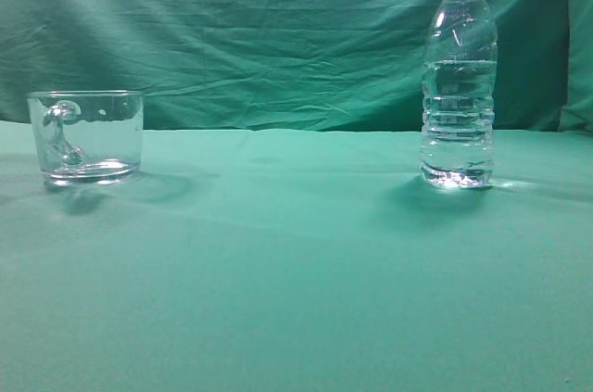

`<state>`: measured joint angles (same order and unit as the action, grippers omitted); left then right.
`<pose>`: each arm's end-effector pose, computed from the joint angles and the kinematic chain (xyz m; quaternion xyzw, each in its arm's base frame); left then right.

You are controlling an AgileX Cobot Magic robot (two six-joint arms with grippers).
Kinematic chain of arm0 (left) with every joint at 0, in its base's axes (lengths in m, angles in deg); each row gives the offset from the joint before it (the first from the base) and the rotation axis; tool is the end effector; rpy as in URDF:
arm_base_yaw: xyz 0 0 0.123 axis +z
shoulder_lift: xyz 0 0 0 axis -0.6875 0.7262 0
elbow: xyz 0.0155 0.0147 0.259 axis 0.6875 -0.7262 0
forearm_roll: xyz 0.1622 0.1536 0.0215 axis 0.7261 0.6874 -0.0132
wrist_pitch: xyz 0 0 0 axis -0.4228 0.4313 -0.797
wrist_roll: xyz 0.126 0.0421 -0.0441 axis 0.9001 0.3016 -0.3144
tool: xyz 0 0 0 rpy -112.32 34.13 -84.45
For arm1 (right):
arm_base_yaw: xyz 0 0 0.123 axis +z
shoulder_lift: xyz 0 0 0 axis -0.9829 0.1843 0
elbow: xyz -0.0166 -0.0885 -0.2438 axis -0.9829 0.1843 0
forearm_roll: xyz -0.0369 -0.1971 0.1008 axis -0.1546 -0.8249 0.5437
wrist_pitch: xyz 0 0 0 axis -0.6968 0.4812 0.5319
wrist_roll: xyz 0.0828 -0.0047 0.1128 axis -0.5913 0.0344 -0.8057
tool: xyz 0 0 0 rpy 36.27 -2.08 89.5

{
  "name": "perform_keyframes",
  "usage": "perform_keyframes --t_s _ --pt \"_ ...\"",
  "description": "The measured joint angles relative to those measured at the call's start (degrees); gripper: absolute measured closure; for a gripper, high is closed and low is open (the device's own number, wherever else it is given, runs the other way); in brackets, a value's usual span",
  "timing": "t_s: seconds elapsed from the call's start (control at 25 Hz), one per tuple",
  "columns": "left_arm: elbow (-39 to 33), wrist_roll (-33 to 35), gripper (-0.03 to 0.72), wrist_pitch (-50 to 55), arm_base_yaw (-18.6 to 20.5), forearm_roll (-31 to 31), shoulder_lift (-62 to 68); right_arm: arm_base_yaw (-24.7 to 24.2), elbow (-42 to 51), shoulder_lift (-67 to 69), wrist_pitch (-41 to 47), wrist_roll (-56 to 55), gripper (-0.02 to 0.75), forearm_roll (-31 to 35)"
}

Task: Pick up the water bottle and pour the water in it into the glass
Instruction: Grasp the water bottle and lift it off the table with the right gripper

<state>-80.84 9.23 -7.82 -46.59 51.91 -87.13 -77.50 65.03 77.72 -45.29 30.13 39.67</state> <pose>0.0959 -0.0061 0.1627 0.1055 0.7956 0.0419 0.5951 0.0960 0.0035 0.1560 -0.0154 0.8108 0.0095 0.5851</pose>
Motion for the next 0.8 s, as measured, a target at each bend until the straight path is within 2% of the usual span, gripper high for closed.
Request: perform_keyframes --t_s 0.8 --pt "0.00 0.00 0.688 0.00 0.00 0.00 0.00 0.00 0.00 0.00 -0.11 0.00 0.738 0.00"
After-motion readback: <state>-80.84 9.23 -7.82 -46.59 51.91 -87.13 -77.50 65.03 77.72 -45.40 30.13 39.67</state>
